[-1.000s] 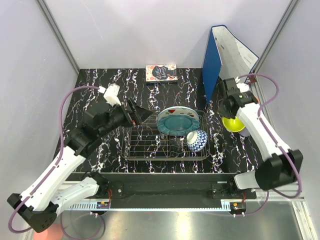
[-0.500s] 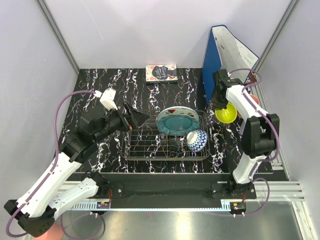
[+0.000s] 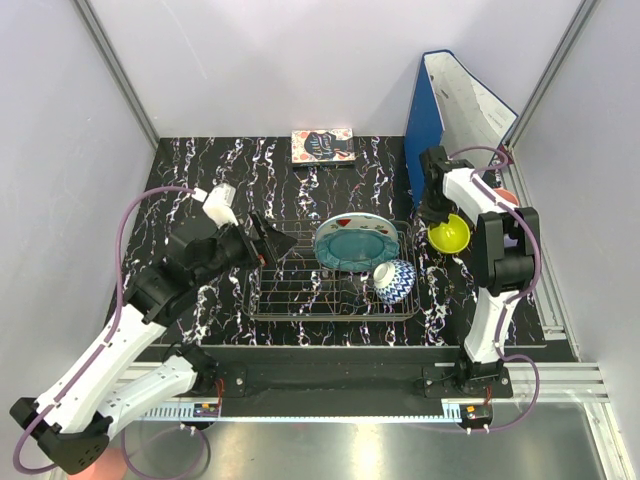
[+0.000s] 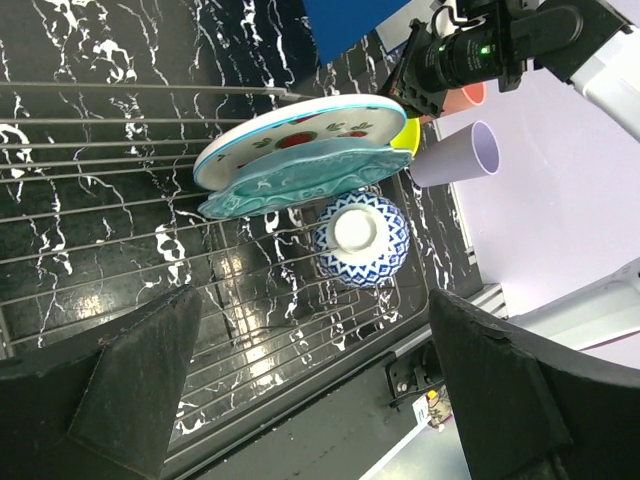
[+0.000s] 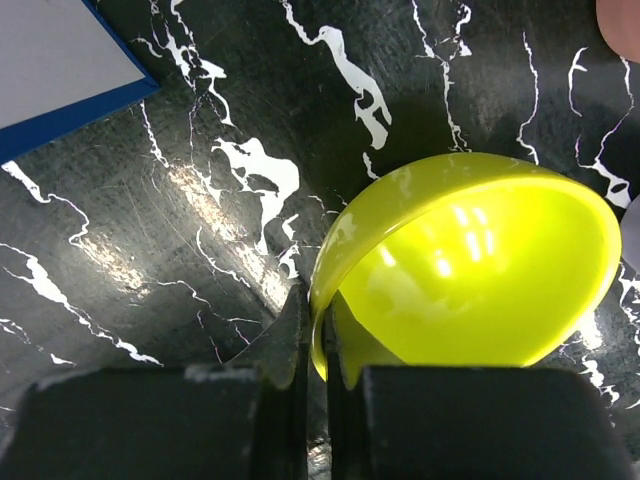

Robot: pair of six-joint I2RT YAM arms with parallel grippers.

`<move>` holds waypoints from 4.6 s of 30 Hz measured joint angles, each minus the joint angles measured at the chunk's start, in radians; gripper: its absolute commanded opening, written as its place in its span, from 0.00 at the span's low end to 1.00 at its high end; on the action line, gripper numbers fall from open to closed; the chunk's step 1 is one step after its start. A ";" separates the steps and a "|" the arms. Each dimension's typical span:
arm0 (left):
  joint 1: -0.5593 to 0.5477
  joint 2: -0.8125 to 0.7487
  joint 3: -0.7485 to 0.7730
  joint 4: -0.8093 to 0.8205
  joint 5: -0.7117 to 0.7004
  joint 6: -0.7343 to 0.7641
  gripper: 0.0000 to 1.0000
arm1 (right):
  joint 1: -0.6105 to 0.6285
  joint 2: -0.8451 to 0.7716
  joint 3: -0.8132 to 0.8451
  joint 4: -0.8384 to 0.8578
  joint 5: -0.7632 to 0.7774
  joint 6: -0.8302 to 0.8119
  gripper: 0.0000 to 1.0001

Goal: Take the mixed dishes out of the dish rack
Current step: Place the bowl at the center of the board, then move the dish rack to the center of the board.

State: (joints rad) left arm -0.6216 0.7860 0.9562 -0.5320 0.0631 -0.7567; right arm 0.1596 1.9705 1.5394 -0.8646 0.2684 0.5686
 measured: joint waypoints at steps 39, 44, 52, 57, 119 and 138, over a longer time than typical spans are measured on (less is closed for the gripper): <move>-0.005 0.101 -0.001 -0.009 -0.014 0.053 0.99 | 0.275 -1.310 -0.579 0.200 -0.377 0.222 0.68; -0.028 0.148 0.000 -0.009 -0.016 0.061 0.99 | 0.275 -1.429 -0.671 0.220 -0.444 0.333 0.68; -0.069 0.177 0.000 -0.010 -0.052 0.077 0.99 | 0.275 -1.529 -0.727 0.084 -0.414 0.415 0.64; -0.073 0.179 0.000 -0.010 -0.071 0.079 0.99 | 0.275 -1.432 -0.681 -0.043 -0.346 0.375 0.68; 0.195 0.568 0.002 -0.149 -0.325 0.262 0.19 | 0.435 -0.550 0.230 0.033 -0.036 -0.292 1.00; 0.362 0.712 0.137 -0.145 -0.227 0.407 0.00 | 0.435 -0.580 0.126 0.068 -0.051 -0.284 1.00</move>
State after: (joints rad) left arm -0.2600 1.4979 1.0931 -0.6765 -0.1642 -0.3492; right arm 0.5949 1.3903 1.6650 -0.7967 0.2169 0.2844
